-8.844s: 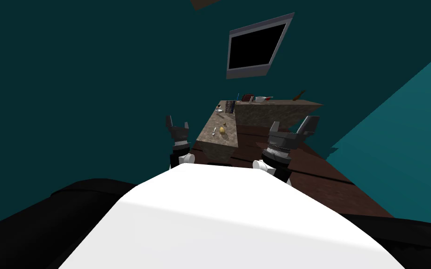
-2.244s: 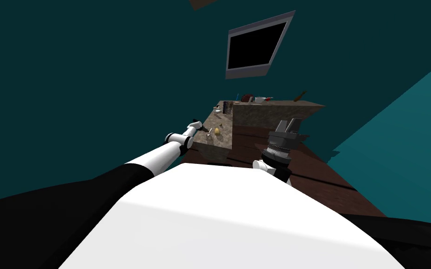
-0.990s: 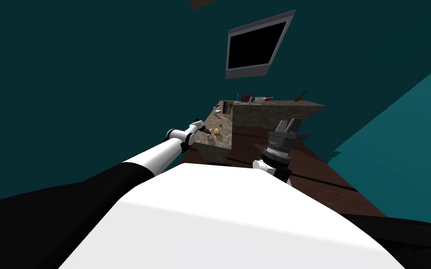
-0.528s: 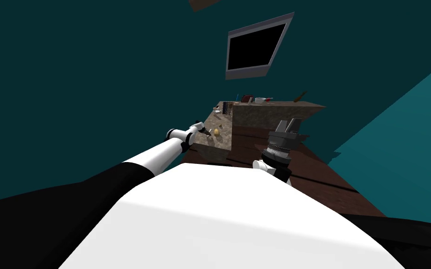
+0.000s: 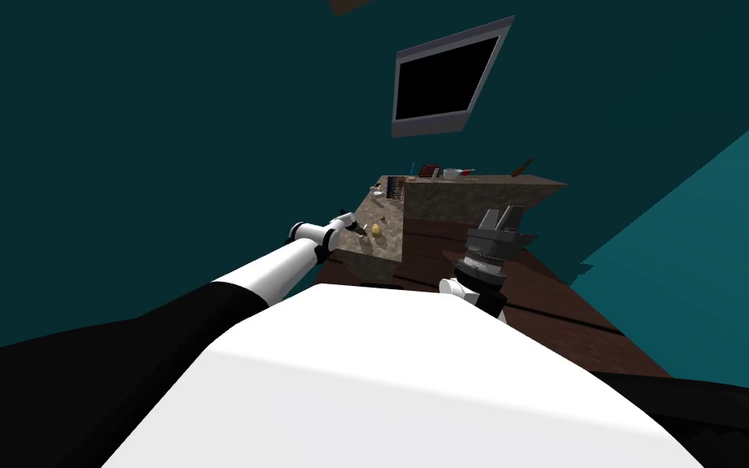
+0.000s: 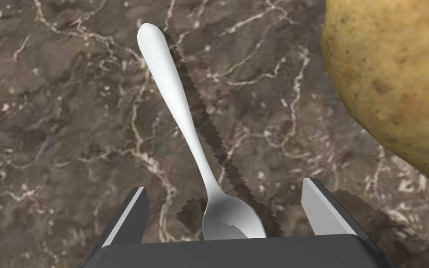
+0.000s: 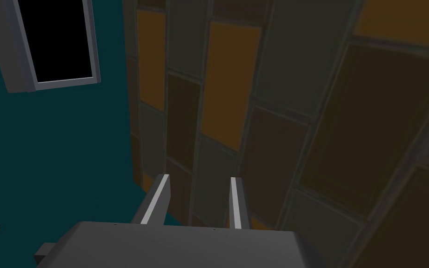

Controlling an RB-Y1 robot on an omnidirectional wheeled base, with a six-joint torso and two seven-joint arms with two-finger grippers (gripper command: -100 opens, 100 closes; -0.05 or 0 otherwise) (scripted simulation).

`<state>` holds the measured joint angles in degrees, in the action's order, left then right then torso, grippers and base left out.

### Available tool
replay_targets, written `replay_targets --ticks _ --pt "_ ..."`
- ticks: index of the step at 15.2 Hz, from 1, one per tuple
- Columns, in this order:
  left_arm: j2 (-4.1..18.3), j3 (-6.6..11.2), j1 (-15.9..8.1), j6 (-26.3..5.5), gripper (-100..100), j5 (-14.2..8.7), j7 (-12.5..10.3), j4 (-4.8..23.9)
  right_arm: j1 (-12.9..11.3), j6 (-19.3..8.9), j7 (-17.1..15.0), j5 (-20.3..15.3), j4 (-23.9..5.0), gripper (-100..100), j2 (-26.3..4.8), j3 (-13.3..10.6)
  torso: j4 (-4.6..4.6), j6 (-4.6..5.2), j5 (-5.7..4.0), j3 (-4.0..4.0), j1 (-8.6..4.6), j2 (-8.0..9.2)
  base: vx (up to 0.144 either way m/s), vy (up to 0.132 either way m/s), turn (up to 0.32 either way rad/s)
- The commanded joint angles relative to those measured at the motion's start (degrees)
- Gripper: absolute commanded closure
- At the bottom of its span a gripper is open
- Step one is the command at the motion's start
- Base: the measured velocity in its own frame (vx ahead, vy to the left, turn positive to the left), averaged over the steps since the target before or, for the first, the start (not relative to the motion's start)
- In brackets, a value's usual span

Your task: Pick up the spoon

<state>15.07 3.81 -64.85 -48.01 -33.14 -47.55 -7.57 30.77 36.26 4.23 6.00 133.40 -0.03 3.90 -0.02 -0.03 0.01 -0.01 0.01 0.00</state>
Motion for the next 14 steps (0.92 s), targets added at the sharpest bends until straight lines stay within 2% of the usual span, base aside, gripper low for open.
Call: replay_targets --ticks 1,2,3,7,8,9,10,11,12,13,14 --pt "-0.33 -0.52 2.86 -1.56 -100 0.94 -1.75 -2.86 0.00 0.00 0.00 0.00 0.00 0 0.00 0.00 0.00 0.00 0.00 0.00 0.00 0.00 0.000 0.000 0.000" --pt "-0.26 -1.02 4.34 -2.32 -100 1.36 -2.20 -7.21 0.00 0.00 0.00 0.00 0.00 0 0.00 0.00 -0.01 -0.01 0.02 0.00 0.03 0.01 0.000 0.000 0.000" --pt "-0.32 -1.33 5.52 -3.68 100 1.77 -3.46 -9.50 0.00 0.00 0.00 0.00 0.00 0 0.00 0.00 0.01 0.01 0.00 0.00 0.03 0.00 0.000 0.000 0.000" --pt "-0.32 -1.26 5.43 -3.79 100 1.70 -3.62 -9.37 0.00 0.00 0.00 0.00 0.00 0 0.00 0.00 -0.02 0.02 -0.02 -0.02 0.02 -0.02 0.000 0.000 0.000" --pt "-0.57 -0.32 3.95 -0.92 100 1.03 -1.41 -6.51 0.00 0.00 0.00 0.00 0.00 0 0.00 0.00 -0.02 0.02 -0.02 -0.03 0.02 -0.03 0.002 0.004 -0.012" --pt "-0.57 -0.32 3.95 -1.20 100 1.03 -1.41 -8.57 0.00 0.00 0.00 0.00 0.00 0 0.00 0.00 -0.01 0.05 -0.01 -0.03 0.02 -0.04 0.003 0.009 -0.025" --pt "-0.57 -0.32 3.95 -0.85 100 1.03 -1.41 -6.40 0.00 0.00 0.00 0.00 0.00 0 0.00 0.00 0.04 0.08 -0.04 -0.01 0.01 -0.07 0.002 0.005 -0.015" --pt "0.07 -0.85 2.20 -2.75 100 0.79 -2.32 -6.54 0.00 0.00 0.00 0.00 0.00 0 0.00 0.00 0.00 0.06 -0.04 -0.02 -0.01 -0.05 -0.002 -0.005 0.014" --pt "0.07 -0.85 2.58 -2.75 100 0.79 -2.32 -8.07 0.00 0.00 0.00 0.00 0.00 0 0.00 0.00 0.04 0.04 -0.05 0.00 -0.02 -0.04 -0.003 -0.008 0.023" --pt "0.07 -0.85 2.20 -2.75 100 0.79 -2.32 -6.54 0.00 0.00 0.00 0.00 0.00 0 0.00 0.00 0.06 0.06 -0.08 0.03 -0.05 -0.01 0.000 0.000 0.000" --pt "-0.01 -0.83 2.61 -2.77 100 0.87 -2.49 -7.43 0.00 0.00 0.00 0.00 0.00 0 0.00 0.00 0.03 0.05 -0.06 0.02 -0.05 0.00 0.000 0.000 0.000"
